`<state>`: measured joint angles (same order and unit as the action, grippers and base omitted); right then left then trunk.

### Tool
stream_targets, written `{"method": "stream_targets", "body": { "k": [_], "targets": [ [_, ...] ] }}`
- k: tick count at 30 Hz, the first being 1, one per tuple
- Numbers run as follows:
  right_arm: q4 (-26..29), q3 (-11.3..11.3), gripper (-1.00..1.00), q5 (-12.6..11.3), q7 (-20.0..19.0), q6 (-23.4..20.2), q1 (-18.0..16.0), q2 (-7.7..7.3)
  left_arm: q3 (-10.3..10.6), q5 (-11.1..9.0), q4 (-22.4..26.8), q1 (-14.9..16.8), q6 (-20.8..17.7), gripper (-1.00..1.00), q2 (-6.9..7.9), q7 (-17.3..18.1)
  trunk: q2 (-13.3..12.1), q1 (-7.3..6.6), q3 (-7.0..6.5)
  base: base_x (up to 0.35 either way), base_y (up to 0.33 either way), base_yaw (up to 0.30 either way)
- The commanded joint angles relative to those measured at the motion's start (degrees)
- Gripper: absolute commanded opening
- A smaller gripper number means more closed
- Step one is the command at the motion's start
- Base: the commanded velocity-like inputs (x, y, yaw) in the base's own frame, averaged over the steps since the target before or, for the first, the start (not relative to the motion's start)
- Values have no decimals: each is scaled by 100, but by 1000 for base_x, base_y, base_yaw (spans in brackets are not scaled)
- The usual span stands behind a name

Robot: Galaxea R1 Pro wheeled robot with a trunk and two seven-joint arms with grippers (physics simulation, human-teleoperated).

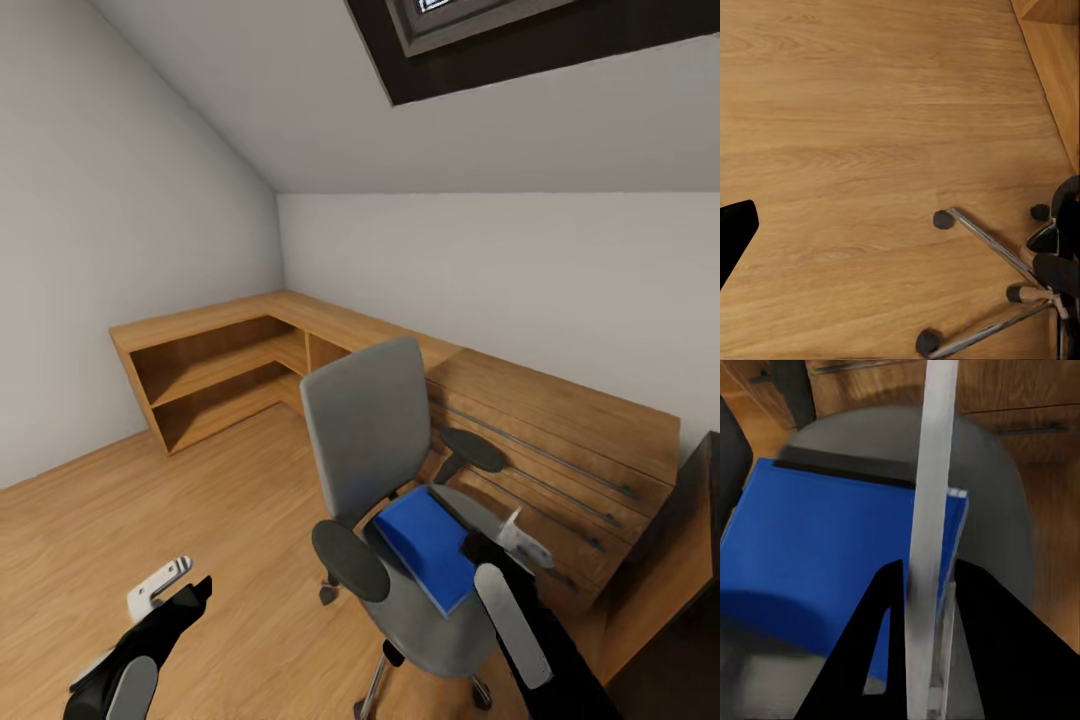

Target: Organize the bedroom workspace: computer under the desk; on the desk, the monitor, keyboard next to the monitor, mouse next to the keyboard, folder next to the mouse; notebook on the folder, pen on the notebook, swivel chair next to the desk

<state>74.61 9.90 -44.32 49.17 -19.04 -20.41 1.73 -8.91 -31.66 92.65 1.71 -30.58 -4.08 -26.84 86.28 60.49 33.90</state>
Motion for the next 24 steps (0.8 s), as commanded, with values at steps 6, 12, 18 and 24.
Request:
{"method": "stream_targets", "body": {
  "k": [6, 12, 18, 24],
  "targets": [
    [1087, 3, -100, -47, 48, -401, 535, -45, 293, -50, 12, 5, -16, 100, 3, -48, -239, -132, -103, -4, -1, 0],
    [1451, 6, -100, -54, 52, -494, 606, -49, 498, -43, 16, 5, -9, 100, 3, -58, -480, -264, -210, 0, 0, 0],
    [1526, 0, -100, -43, 49, -803, 609, -45, 699, -39, 16, -11, 10, 100, 84, -31, -721, -396, -318, -1, 0, 0],
    [1530, 3, -100, -42, 51, -832, 611, -49, 715, -42, 16, -13, -24, 100, 109, -42, -961, -528, -426, -114, 0, -93]
  ]
}}
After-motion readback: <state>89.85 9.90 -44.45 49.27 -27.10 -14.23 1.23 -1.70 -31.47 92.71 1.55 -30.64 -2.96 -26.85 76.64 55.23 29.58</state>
